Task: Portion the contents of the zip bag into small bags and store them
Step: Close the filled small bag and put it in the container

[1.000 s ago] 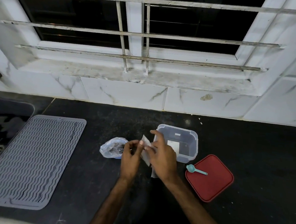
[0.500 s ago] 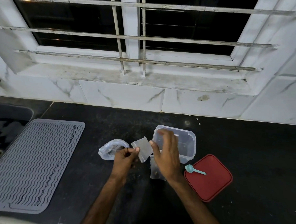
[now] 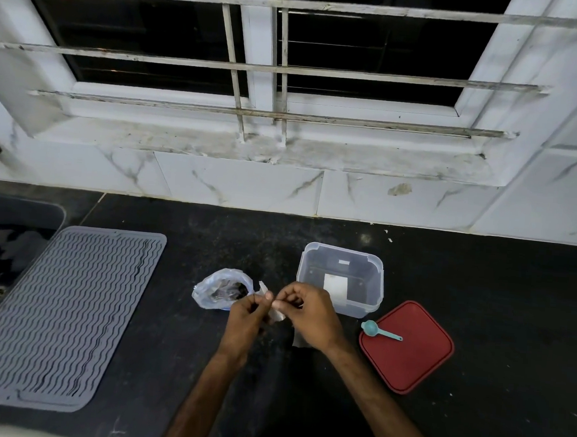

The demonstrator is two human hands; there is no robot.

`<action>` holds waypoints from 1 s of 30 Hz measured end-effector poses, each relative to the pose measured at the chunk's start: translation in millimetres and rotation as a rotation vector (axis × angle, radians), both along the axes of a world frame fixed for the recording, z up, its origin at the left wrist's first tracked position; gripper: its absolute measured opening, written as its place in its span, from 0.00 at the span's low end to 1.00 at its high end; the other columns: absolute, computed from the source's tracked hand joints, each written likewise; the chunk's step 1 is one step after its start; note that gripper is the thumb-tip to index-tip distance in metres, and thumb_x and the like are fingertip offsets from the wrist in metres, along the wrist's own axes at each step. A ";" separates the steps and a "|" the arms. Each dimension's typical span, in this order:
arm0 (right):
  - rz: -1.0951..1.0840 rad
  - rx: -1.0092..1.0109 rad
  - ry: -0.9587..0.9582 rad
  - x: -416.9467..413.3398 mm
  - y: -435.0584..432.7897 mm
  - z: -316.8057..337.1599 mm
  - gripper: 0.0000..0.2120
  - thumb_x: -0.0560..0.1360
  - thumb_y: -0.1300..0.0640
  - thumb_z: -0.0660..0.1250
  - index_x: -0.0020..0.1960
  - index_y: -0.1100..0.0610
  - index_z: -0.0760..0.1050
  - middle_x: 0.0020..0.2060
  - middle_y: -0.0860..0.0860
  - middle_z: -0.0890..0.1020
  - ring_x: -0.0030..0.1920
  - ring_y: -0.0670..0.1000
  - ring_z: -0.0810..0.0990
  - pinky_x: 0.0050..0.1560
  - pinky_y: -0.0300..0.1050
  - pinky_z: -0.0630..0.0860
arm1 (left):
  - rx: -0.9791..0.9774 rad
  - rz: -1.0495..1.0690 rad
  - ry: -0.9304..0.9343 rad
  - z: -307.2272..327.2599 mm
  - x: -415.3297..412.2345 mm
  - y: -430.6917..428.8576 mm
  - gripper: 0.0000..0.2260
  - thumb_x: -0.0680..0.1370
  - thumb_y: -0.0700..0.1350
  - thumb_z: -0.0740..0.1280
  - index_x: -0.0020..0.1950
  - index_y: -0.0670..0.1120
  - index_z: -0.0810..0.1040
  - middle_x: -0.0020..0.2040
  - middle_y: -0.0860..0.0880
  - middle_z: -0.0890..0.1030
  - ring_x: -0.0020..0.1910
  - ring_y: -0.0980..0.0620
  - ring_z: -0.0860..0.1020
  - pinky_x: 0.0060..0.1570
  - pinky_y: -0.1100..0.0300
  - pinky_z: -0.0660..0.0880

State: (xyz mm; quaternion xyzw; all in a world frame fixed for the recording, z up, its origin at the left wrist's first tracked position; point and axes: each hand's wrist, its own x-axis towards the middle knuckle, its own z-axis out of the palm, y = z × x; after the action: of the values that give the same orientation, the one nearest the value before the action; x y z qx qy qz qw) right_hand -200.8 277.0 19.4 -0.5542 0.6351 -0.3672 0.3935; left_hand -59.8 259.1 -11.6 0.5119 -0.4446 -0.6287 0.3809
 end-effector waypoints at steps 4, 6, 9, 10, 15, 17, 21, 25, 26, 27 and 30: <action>-0.014 0.033 0.169 -5.8 -0.6 -3.8 0.00 0.76 0.59 0.70 0.46 0.55 0.79 0.40 0.48 0.83 0.41 0.43 0.81 0.46 0.39 0.80 | -0.003 -0.047 -0.106 -7.9 5.2 5.6 0.15 0.80 0.47 0.65 0.45 0.35 0.78 0.35 0.43 0.79 0.34 0.49 0.75 0.36 0.56 0.73; -0.032 0.011 0.255 -9.3 -0.2 -2.5 0.01 0.77 0.58 0.69 0.47 0.54 0.77 0.42 0.47 0.83 0.42 0.43 0.80 0.47 0.40 0.80 | 0.003 -0.118 -0.166 -9.5 6.5 7.2 0.15 0.79 0.50 0.66 0.44 0.37 0.78 0.34 0.46 0.79 0.35 0.49 0.75 0.37 0.55 0.72; -0.009 -0.051 0.489 -10.3 1.1 3.5 0.04 0.78 0.57 0.66 0.50 0.52 0.71 0.45 0.49 0.81 0.44 0.45 0.78 0.45 0.39 0.78 | -0.091 -0.186 -0.502 -13.9 7.7 6.7 0.12 0.79 0.52 0.66 0.39 0.48 0.78 0.31 0.54 0.78 0.31 0.57 0.75 0.35 0.59 0.70; 0.017 -0.063 0.579 -8.9 1.5 5.5 0.05 0.79 0.56 0.65 0.52 0.52 0.70 0.47 0.50 0.81 0.46 0.47 0.78 0.47 0.41 0.78 | -0.134 -0.168 -0.664 -14.2 7.2 6.7 0.12 0.79 0.53 0.65 0.39 0.48 0.77 0.32 0.54 0.79 0.32 0.57 0.76 0.34 0.58 0.69; 0.237 -0.066 0.784 1.8 -4.4 7.0 0.13 0.79 0.55 0.65 0.64 0.52 0.70 0.62 0.52 0.74 0.64 0.54 0.73 0.57 0.49 0.78 | -0.180 -0.124 -0.823 -0.4 -1.5 1.9 0.14 0.78 0.52 0.63 0.35 0.48 0.73 0.31 0.53 0.77 0.33 0.56 0.76 0.34 0.58 0.68; 0.310 -0.049 0.744 4.4 -5.4 6.5 0.14 0.78 0.57 0.67 0.63 0.51 0.73 0.63 0.50 0.72 0.65 0.52 0.71 0.60 0.49 0.76 | -0.157 -0.156 -0.695 2.9 -2.6 0.1 0.14 0.80 0.51 0.63 0.36 0.48 0.75 0.30 0.53 0.78 0.30 0.60 0.75 0.33 0.59 0.68; 0.323 0.167 0.805 0.8 -7.7 7.4 0.20 0.79 0.54 0.66 0.70 0.45 0.70 0.65 0.51 0.75 0.64 0.54 0.74 0.65 0.52 0.73 | -0.102 -0.115 -0.630 -3.8 9.1 -2.7 0.14 0.80 0.50 0.63 0.38 0.46 0.79 0.31 0.53 0.80 0.31 0.57 0.76 0.37 0.57 0.72; 0.283 0.321 0.806 0.2 -8.3 6.3 0.19 0.80 0.51 0.63 0.71 0.47 0.70 0.65 0.53 0.77 0.64 0.56 0.76 0.67 0.52 0.71 | -0.079 -0.145 -0.646 -5.8 13.4 -4.0 0.15 0.79 0.49 0.65 0.34 0.44 0.75 0.29 0.52 0.76 0.30 0.55 0.73 0.36 0.57 0.71; 0.228 0.260 0.789 2.7 -5.0 6.8 0.17 0.81 0.50 0.61 0.69 0.48 0.73 0.63 0.52 0.79 0.62 0.54 0.77 0.66 0.50 0.72 | -0.080 -0.158 -0.626 -5.6 11.3 -3.5 0.15 0.79 0.48 0.65 0.34 0.44 0.76 0.29 0.53 0.76 0.30 0.56 0.73 0.36 0.57 0.70; 0.184 0.195 0.756 5.1 -1.5 7.8 0.16 0.81 0.49 0.60 0.67 0.48 0.75 0.61 0.51 0.81 0.61 0.52 0.79 0.64 0.49 0.72 | -0.082 -0.169 -0.597 -5.4 9.0 -3.0 0.15 0.79 0.48 0.65 0.34 0.45 0.76 0.29 0.53 0.77 0.29 0.56 0.73 0.36 0.57 0.69; 0.175 0.122 0.655 5.4 5.5 11.8 0.16 0.81 0.46 0.58 0.62 0.49 0.79 0.56 0.50 0.84 0.55 0.49 0.81 0.59 0.45 0.74 | -0.101 -0.158 -0.466 -2.6 4.6 -0.4 0.14 0.78 0.49 0.65 0.37 0.43 0.79 0.32 0.49 0.80 0.32 0.57 0.73 0.37 0.56 0.70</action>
State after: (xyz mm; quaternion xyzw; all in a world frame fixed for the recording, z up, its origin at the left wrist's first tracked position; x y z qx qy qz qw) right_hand -195.4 282.5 31.2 -0.6704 0.6986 -0.0959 0.2310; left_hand -55.3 258.7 -14.1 0.5870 -0.5899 -0.4984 0.2432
